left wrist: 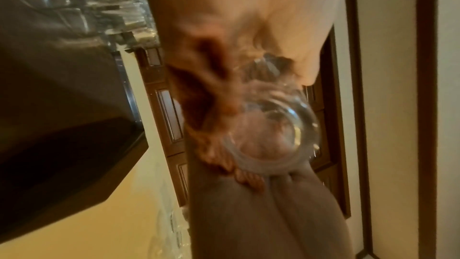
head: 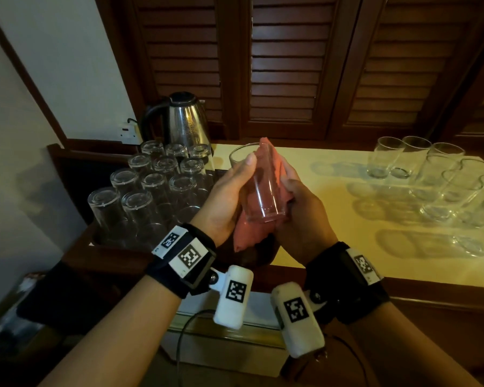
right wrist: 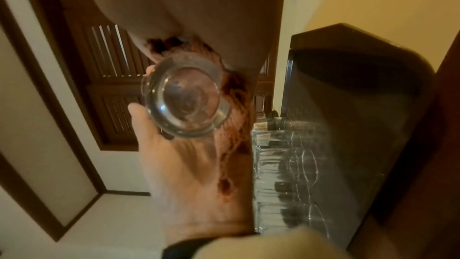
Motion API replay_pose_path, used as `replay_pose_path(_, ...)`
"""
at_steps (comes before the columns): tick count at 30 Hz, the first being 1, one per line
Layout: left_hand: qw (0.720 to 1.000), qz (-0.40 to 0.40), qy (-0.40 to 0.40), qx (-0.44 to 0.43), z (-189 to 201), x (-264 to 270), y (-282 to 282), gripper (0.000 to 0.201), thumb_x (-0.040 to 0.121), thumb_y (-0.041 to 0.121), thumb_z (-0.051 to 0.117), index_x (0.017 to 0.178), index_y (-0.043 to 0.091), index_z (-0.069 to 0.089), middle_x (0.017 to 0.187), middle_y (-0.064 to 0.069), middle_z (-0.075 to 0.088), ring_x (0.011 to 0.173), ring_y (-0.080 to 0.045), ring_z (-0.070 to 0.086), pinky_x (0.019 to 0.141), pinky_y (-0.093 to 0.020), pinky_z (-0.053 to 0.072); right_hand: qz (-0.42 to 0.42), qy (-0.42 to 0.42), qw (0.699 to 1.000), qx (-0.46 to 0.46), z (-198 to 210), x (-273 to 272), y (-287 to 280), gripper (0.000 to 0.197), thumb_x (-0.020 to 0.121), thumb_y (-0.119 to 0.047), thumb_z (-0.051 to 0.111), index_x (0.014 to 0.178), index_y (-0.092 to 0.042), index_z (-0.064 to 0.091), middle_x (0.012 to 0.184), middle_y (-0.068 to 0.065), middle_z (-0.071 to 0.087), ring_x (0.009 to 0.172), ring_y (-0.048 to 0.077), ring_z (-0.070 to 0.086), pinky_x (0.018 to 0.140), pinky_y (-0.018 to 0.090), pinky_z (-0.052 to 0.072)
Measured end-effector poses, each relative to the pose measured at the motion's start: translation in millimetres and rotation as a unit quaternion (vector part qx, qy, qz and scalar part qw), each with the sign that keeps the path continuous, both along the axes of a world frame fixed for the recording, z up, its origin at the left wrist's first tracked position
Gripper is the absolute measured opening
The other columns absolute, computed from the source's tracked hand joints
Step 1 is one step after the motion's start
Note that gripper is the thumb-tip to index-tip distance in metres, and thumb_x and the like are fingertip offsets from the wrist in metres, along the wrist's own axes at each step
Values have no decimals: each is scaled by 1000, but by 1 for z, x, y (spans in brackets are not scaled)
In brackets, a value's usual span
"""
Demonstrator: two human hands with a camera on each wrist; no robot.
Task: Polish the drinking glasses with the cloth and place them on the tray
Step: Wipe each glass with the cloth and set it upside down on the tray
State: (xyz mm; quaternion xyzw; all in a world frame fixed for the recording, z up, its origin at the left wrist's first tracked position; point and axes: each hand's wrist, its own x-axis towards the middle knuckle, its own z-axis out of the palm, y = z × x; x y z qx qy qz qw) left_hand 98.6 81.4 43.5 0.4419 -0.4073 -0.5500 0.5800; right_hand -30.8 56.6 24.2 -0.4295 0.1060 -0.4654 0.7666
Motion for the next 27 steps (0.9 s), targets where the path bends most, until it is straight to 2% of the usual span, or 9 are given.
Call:
replay_pose_path(3, 999, 21, -39, 24, 2, 1, -11, 84, 80, 63, 69, 143, 13, 47, 132, -15, 63, 119, -29, 63, 102, -47, 50, 10, -14, 1000, 21, 0, -4, -6, 50, 105, -14, 27, 154, -18, 37, 144, 16, 57, 134, 30, 54, 110, 44, 46)
replay_pose_path(5, 998, 43, -40, 38, 2, -1, -20, 99, 72, 61, 74, 151, 14, 36, 140, -15, 57, 124, -30, 60, 104, -49, 49, -3, 6, 1000, 4, 1, -7, -10, 51, 105, -13, 28, 155, -17, 36, 144, 14, 57, 133, 29, 55, 104, 39, 51)
replay_pose_path(8, 996, 67, -49, 45, 1, -7, -30, 83, 88, 50, 66, 154, 16, 29, 141, -16, 55, 122, -29, 61, 100, -46, 51, -27, 48, 998, -40, 5, -4, -12, 51, 106, -13, 29, 156, -22, 34, 150, 6, 52, 135, 24, 53, 108, 42, 48)
replay_pose_path(12, 994, 85, -68, 18, 6, -8, -32, 73, 86, 51, 68, 145, 20, 39, 124, -6, 65, 107, -20, 68, 89, -37, 58, -43, 58, 997, -34, 11, 0, -14, 48, 108, -16, 30, 154, -26, 36, 149, 5, 53, 135, 24, 54, 109, 47, 46)
replay_pose_path(17, 997, -47, -62, -22, 5, 5, -26, 65, 95, 58, 44, 140, 13, 50, 131, -17, 63, 123, -31, 61, 107, -50, 47, -31, 25, 999, 3, 16, -5, -19, 45, 109, -17, 28, 150, -20, 43, 138, 12, 62, 126, 26, 61, 101, 42, 53)
replay_pose_path(21, 998, 0, -62, 24, 10, 6, -29, 57, 96, 49, 54, 142, 16, 48, 119, -5, 71, 125, -29, 59, 115, -52, 35, -115, 140, 979, -92, 12, -8, -26, 46, 109, -20, 30, 152, -36, 40, 153, 0, 48, 131, 18, 57, 103, 43, 52)
replay_pose_path(24, 993, 12, -101, 54, 15, -6, -31, 76, 93, 48, 62, 151, 13, 29, 135, -10, 58, 130, -33, 53, 107, -48, 44, -168, 217, 948, -162, 6, -5, -28, 46, 110, -25, 33, 151, -46, 37, 160, -11, 35, 142, 14, 43, 108, 50, 47)
replay_pose_path(25, 991, 10, -120, 54, 16, -11, -31, 86, 91, 52, 64, 156, 19, 20, 142, -9, 51, 132, -29, 50, 101, -43, 48, -168, 214, 948, -163, 5, -3, -27, 46, 110, -26, 33, 151, -47, 36, 161, -10, 33, 144, 15, 40, 110, 52, 45)
replay_pose_path(27, 991, 28, -124, 36, 15, -16, -32, 86, 91, 53, 62, 158, 22, 17, 136, -2, 49, 127, -21, 50, 82, -30, 50, -141, 151, 971, -122, 1, 0, -24, 45, 110, -27, 33, 152, -43, 36, 160, -4, 37, 142, 18, 43, 110, 52, 45)
